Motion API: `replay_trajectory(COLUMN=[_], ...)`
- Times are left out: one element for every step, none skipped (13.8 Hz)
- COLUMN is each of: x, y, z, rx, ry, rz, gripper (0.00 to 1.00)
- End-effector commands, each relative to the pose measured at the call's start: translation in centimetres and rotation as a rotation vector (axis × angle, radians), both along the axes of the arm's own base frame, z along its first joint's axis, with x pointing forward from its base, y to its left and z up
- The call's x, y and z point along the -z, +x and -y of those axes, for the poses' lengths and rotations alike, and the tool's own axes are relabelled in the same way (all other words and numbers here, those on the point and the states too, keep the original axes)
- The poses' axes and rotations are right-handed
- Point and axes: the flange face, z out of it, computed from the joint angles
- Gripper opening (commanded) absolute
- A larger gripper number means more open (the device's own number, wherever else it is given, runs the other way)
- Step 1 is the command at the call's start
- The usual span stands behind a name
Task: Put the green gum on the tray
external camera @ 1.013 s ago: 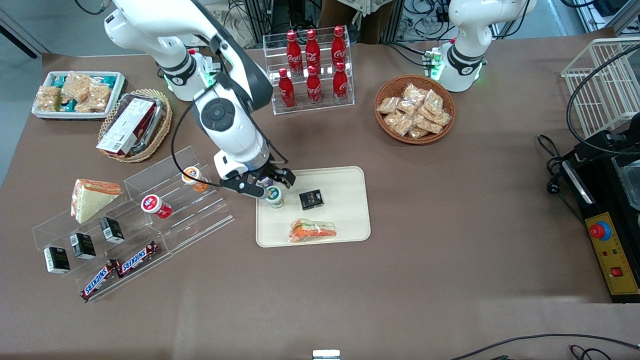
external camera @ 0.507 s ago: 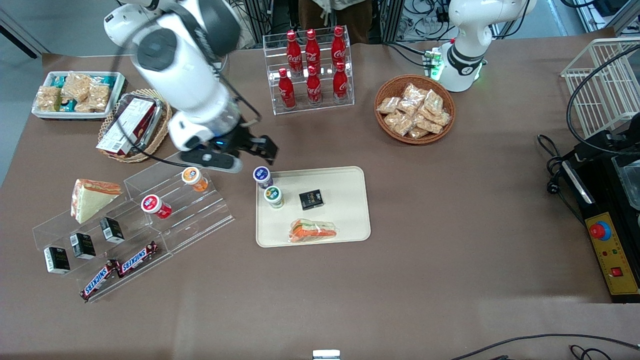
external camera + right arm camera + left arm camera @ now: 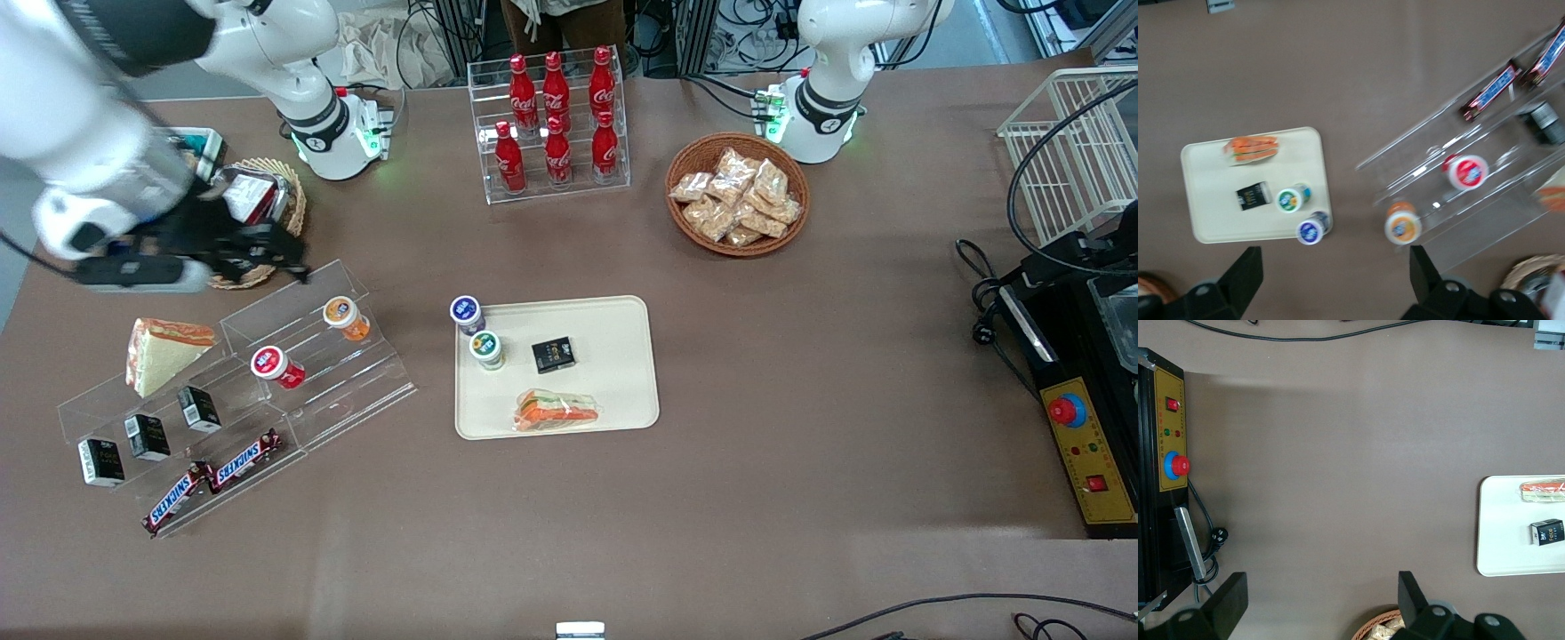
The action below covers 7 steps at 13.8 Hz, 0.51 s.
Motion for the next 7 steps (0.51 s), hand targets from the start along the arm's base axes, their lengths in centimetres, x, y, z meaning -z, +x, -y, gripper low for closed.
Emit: replay_trajectory(x=[-0.5, -0.6, -0.8, -1.0, -1.3, -1.5, -1.4], y=[0.2, 0.2, 0.2, 0.2, 0.4, 0.5, 0.4], z=[5.3, 6.6, 8.1, 9.2, 9.7, 9.8, 9.8], rx=[-0.087, -0.097, -0.082, -0.064, -0.056, -0.054, -0.055], ry=[-0.069, -0.093, -0.11, -0.109, -0.114, -0.12, -0.124], rz=[0.027, 0.03, 0.025, 0.019, 0.023, 0.026, 0.014], gripper=[0.98, 0.98, 0.98, 0.98, 0.98, 0.98, 0.98])
